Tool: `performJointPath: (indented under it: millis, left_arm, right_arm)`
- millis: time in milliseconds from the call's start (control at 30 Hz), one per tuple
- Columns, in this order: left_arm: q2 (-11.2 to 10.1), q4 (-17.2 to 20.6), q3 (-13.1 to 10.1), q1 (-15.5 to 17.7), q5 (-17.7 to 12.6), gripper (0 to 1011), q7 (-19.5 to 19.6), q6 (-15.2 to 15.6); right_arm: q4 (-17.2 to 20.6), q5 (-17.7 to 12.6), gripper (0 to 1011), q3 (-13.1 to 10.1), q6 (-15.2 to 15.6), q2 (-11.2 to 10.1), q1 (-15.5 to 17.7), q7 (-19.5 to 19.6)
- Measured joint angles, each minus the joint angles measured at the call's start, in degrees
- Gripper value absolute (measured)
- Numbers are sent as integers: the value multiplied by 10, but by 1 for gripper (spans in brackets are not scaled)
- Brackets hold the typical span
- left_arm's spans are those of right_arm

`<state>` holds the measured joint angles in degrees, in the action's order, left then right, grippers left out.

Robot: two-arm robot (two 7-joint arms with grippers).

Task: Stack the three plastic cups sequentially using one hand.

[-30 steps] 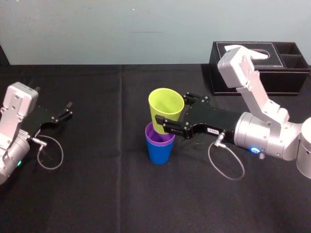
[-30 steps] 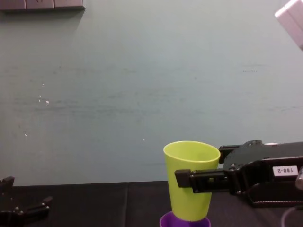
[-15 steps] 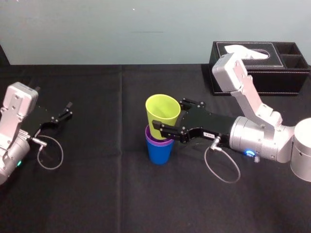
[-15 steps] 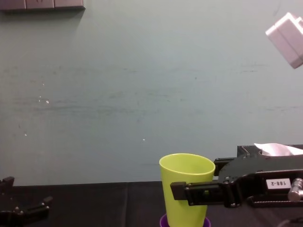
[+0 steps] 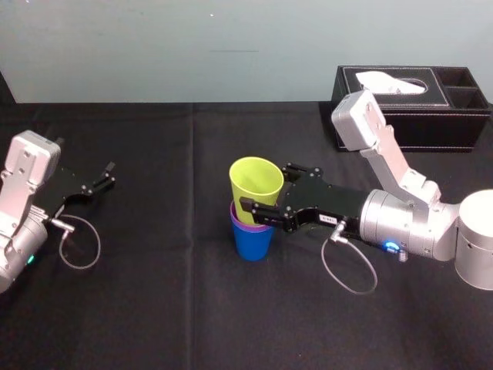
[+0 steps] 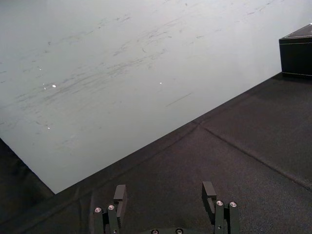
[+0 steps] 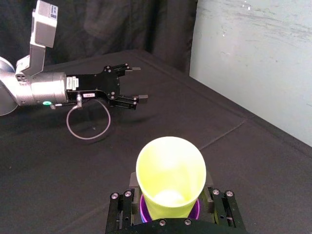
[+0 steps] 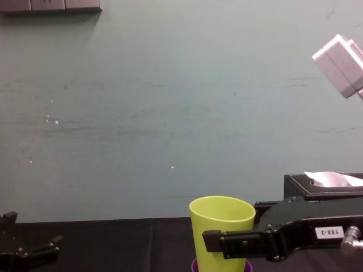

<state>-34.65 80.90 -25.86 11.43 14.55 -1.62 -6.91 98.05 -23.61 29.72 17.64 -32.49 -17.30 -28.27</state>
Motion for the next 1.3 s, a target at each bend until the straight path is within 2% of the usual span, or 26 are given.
performJointPath:
  millis: [633, 800, 900, 1000, 1300]
  left_arm:
    - [0, 0, 0, 0, 0, 1011, 0, 0]
    - [0, 0, 0, 0, 0, 1011, 0, 0]
    - [0, 0, 0, 0, 0, 1011, 0, 0]
    - [0, 0, 0, 0, 0, 1011, 0, 0]
    - [0, 0, 0, 0, 0, 1012, 0, 0]
  right_arm:
    - [-4, 1, 735, 4, 1, 0, 0, 1]
    - [-3, 1, 831, 4, 1, 0, 0, 2]
    - [-3, 1, 947, 3, 1, 0, 0, 2]
    - [-3, 1, 1000, 3, 1, 0, 0, 2]
    - [-3, 1, 1003, 3, 1, 0, 0, 2]
